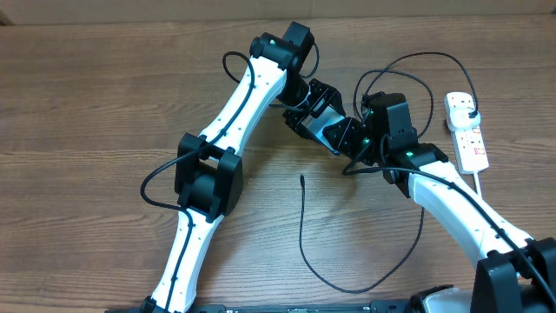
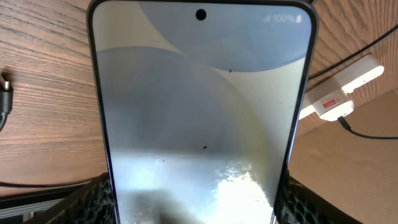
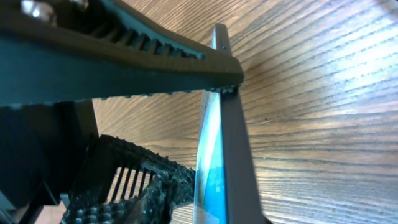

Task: Plug charger to phone and switch on socket

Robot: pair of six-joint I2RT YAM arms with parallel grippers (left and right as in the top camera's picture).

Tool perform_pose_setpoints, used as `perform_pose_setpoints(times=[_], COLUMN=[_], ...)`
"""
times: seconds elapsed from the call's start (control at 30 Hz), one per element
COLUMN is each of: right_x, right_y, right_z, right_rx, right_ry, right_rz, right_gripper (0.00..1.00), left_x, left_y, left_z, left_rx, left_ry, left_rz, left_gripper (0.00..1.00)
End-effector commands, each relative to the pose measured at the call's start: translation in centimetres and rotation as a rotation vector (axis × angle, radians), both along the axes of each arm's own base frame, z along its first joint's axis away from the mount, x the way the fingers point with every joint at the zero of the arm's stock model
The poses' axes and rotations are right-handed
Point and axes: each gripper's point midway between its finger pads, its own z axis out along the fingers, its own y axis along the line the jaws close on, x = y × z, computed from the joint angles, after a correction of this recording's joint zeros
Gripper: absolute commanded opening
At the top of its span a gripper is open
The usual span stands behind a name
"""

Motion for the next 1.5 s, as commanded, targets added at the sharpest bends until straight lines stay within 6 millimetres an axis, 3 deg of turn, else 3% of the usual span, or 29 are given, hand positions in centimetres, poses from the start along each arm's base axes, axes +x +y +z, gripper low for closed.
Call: perform_pose_setpoints(times=[0.0, 0.3, 0.53, 0.57, 0.67, 0.93, 1.2, 1.37, 1.47], right_x=[0.6, 0.6, 0.6, 0.6, 0.6, 1.4, 2.6, 3.1, 3.3], right_y=[0.3, 0.3, 0.3, 0.3, 0.3, -1.1, -3.1, -3.8, -4.3], right_z=[0.9, 0.9, 0.9, 0.9, 0.9, 0.9, 1.2, 1.4, 1.4], right_rx=[0.001, 0.001, 0.001, 0.001, 0.001, -0.012, -0.023, -0.020, -0.002], right_ry=[-0.027, -0.027, -0.027, -0.027, -0.028, -0.039, -0.064, -0.077, -0.060], right_rz=[-0.002, -0.002, -0.001, -0.002, -0.001, -0.044, -0.106, -0.126, -0.162], right_gripper=[0.21, 0.04, 0.04, 0.04, 0.04, 0.04, 0.04, 0.04, 0.04], left_x=[-0.1, -0.1, 0.0, 0.0, 0.2, 1.0, 3.1, 5.2, 6.7], left_y=[-1.0, -0.9, -0.8, -0.7, -0.5, 0.6, 3.1, 4.6, 5.3], left_z=[1.6, 1.6, 1.4, 1.3, 1.1, 0.7, 1.1, 3.2, 5.4], left_rx=[-0.053, -0.053, -0.039, -0.032, -0.014, 0.002, -0.015, -0.040, -0.069], left_ry=[-0.003, -0.004, -0.011, -0.015, -0.033, -0.086, -0.155, -0.243, -0.337], left_rz=[-0.004, -0.004, -0.002, -0.001, -0.006, -0.032, -0.040, -0.023, -0.026], left_gripper=[0.04, 0.04, 0.05, 0.17, 1.00, 1.00, 1.00, 1.00, 1.00])
